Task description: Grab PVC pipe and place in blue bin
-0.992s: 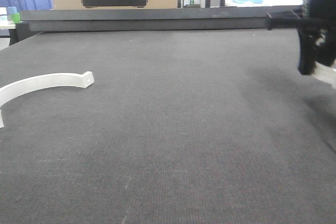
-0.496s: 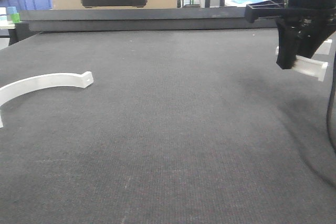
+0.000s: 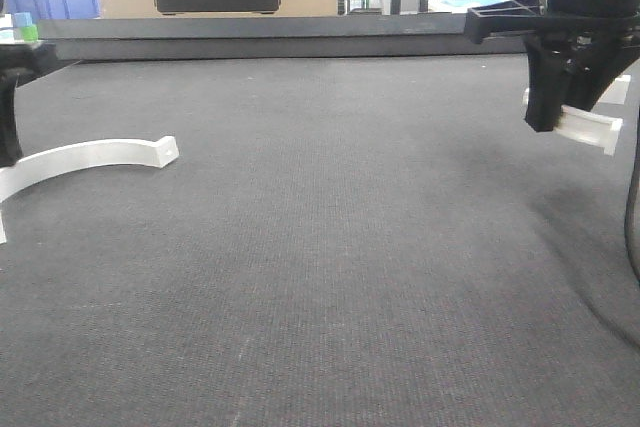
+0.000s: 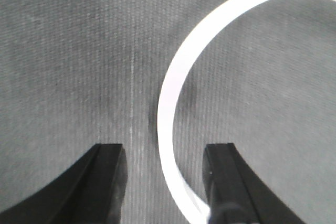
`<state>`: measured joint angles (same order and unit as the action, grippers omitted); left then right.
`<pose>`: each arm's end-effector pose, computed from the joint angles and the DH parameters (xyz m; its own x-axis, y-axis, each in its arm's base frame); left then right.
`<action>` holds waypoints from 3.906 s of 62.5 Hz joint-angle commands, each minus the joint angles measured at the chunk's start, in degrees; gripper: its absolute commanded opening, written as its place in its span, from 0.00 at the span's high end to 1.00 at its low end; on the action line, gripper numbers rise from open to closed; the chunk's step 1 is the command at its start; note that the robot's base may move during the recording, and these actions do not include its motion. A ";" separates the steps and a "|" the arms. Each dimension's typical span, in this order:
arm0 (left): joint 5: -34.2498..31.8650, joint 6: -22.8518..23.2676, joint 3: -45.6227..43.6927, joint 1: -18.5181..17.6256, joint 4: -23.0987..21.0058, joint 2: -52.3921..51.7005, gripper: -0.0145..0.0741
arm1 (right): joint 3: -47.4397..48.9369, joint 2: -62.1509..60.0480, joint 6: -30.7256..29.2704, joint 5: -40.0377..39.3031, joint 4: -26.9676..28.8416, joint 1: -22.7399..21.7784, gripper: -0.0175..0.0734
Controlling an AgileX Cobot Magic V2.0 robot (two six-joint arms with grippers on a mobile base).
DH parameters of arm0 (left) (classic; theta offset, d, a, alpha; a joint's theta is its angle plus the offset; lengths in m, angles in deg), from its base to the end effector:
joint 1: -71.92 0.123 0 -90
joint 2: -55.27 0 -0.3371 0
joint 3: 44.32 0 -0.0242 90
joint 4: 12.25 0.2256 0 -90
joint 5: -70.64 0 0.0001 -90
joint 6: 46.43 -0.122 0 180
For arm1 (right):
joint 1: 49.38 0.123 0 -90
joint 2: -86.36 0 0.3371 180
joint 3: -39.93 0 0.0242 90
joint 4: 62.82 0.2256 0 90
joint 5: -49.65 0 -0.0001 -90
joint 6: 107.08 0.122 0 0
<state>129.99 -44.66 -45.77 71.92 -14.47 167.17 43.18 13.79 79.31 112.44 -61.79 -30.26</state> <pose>0.3671 -0.0041 0.2596 -0.9832 -0.0506 -0.1755 -0.0439 0.9982 -0.0417 0.3329 0.1175 0.2940 -0.9534 -0.2041 -0.2220 -0.2186 0.9749 0.0424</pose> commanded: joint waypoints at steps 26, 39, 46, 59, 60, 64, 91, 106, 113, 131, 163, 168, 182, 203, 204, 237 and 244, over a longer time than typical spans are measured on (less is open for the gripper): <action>0.76 -0.24 -0.46 0.08 -0.33 3.97 0.61 | -0.12 -0.86 -0.57 -1.50 -0.46 0.01 0.98; 1.36 -0.24 -0.46 0.08 -0.22 3.94 0.78 | -0.12 -0.86 -0.57 -2.79 -0.46 0.01 0.98; 2.18 -0.24 -0.46 0.08 -0.12 3.94 0.96 | -0.12 -0.86 -0.57 -2.79 -0.46 0.01 0.98; 6.10 -0.24 -3.69 0.08 -0.33 3.04 0.96 | -0.12 -3.56 -0.57 -5.09 -1.03 -0.46 0.98; 6.31 -0.24 -4.03 0.08 -0.49 2.80 0.96 | -0.12 -4.15 -0.45 -5.43 -1.03 -0.63 0.98; 6.56 -0.24 -5.20 0.08 -1.09 1.28 0.96 | -0.12 -5.94 0.41 -6.70 -1.03 -1.48 0.98; -8.50 -0.24 -5.49 -2.40 -2.06 -15.04 0.96 | -1.74 -11.86 1.25 -15.24 3.43 -11.80 0.98; -18.07 -0.24 -3.06 -5.99 -2.06 -18.12 0.96 | -13.17 -16.51 -0.17 -28.92 5.28 -12.34 0.98; -22.98 -0.24 2.62 -6.58 -3.00 -20.40 0.96 | -20.66 -21.76 -0.17 -36.85 4.72 -12.34 0.98; -39.12 -0.24 21.00 -6.58 -3.77 -29.07 0.96 | -34.07 -35.61 -0.17 -48.30 -1.03 -12.34 0.98; -53.74 -0.24 36.37 -6.58 -1.49 -50.44 0.96 | -46.44 -54.85 -0.17 -58.74 -1.03 -12.34 0.98; -53.74 -0.24 36.37 -6.58 0.81 -54.53 0.96 | -46.44 -57.87 -0.17 -59.61 -1.03 -12.34 0.98; -53.74 -0.24 36.37 -6.58 4.12 -63.55 0.96 | -46.44 -64.39 -0.17 -61.80 -1.03 -12.34 0.98; -53.94 -0.24 36.37 -6.58 4.12 -70.36 0.96 | -46.44 -69.44 -0.17 -61.80 -1.03 -12.34 0.98; -53.94 -0.24 36.37 -6.58 4.12 -70.36 0.96 | -46.44 -69.44 -0.17 -61.80 -1.03 -12.34 0.98; -54.31 -0.24 36.37 -6.58 4.12 -70.33 0.96 | -46.44 -69.44 -0.17 -61.80 -1.03 -12.34 0.98; -54.31 -0.24 36.37 -6.58 4.12 -70.33 0.96 | -46.44 -69.44 -0.17 -61.80 -1.03 -12.34 0.98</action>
<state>77.51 -44.99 -9.31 65.63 -10.47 97.16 -3.25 -55.38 79.50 52.06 -62.12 -42.30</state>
